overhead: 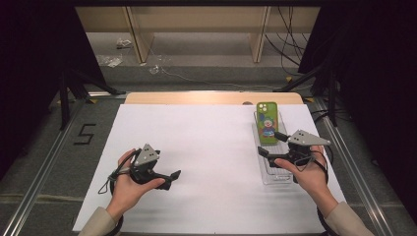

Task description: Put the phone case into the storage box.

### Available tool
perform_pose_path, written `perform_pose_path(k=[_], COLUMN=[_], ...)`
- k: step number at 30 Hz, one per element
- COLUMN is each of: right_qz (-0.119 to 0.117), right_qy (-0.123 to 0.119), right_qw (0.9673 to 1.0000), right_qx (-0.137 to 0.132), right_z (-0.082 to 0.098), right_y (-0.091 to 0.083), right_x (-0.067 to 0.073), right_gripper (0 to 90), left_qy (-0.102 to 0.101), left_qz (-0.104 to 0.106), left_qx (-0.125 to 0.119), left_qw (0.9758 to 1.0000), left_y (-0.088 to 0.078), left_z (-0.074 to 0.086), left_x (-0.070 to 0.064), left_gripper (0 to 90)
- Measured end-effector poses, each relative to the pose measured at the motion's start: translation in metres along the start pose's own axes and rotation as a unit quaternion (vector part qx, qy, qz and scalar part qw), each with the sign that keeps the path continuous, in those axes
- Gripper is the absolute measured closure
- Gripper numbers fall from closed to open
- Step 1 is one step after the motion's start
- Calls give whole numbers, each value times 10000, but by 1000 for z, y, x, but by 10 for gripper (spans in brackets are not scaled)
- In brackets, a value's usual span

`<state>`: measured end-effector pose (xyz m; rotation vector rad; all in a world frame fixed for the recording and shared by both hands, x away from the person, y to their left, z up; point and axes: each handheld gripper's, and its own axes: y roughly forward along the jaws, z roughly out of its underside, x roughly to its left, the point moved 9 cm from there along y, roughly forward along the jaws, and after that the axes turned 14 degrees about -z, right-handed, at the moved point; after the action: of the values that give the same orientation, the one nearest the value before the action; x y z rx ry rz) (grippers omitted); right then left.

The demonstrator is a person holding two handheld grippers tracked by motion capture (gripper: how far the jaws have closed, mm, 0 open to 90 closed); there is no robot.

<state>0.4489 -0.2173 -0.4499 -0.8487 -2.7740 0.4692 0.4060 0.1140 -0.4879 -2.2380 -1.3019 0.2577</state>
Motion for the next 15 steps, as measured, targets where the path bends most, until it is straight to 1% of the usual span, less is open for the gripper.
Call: perform_pose_path(k=[15], right_qz=[-23], right_qy=[-42], right_qw=[10000], right_qx=[-25], right_z=[7], right_y=[-9], right_x=[5], right_gripper=[161], left_qy=[-26], left_qz=[-5], left_qx=[-9], left_qw=[10000], left_y=[-1], left_z=[-1], left_x=[1], left_gripper=[0])
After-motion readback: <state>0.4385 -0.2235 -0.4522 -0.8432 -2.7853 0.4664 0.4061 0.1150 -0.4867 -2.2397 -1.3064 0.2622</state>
